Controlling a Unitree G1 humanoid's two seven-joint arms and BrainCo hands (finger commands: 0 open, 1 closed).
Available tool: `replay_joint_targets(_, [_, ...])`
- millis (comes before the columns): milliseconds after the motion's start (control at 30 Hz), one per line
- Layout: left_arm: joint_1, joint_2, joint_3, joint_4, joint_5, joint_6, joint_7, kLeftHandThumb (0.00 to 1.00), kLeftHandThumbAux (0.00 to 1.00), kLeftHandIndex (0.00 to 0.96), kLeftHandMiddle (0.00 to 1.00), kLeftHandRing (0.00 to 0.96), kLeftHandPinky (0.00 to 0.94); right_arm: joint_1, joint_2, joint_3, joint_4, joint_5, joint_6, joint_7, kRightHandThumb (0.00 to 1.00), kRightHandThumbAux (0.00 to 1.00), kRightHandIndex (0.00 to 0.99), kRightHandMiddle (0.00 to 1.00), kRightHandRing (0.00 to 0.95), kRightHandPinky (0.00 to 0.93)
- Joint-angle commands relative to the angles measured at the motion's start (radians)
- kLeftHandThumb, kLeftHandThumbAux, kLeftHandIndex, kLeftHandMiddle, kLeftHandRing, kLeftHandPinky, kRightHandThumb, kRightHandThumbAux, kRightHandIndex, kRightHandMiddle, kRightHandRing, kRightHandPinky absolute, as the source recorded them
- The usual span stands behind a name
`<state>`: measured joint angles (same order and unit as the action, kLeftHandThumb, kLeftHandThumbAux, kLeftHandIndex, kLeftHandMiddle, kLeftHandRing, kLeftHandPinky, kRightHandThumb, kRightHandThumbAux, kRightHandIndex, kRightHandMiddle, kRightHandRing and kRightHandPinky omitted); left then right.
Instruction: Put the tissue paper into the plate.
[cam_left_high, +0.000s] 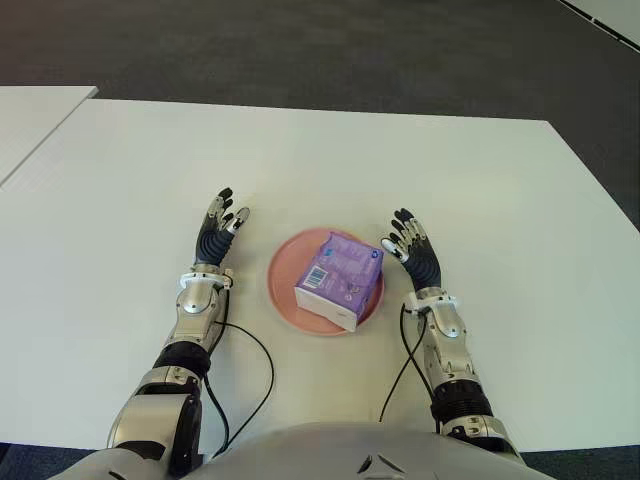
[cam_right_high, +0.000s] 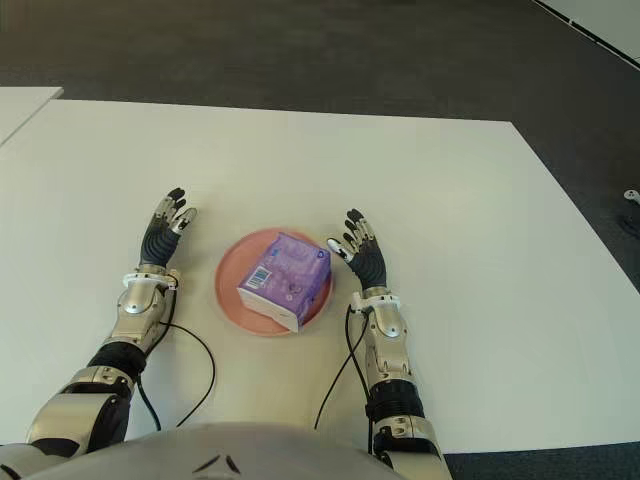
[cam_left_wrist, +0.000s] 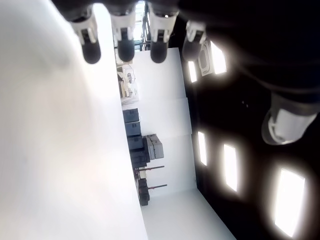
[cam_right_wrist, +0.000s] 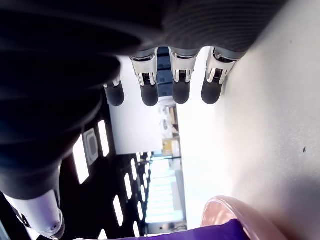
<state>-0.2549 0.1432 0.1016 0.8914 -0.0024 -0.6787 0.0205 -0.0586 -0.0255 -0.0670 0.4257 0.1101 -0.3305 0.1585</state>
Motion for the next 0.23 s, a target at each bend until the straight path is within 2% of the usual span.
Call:
replay_joint_targets(33, [0.080, -0.048, -0.009, 0.054, 0.000, 0.032, -0.003, 0.000, 0.462, 0.000, 0.000, 0.000, 0.000, 0.067, 0.001, -0.005, 0.062, 0.002, 0.070, -0.003, 0.041, 0.700, 0.000, 0.000, 0.000, 0.000])
replay_joint_targets(233, [0.085, -0.051, -0.009, 0.055, -0.002, 0.024, -0.011, 0.000, 0.463, 0.000, 0.000, 0.000, 0.000, 0.075, -0.001, -0.005, 0.052, 0.004, 0.070, -0.001, 0.044, 0.682, 0.000, 0.002, 0.000, 0.000])
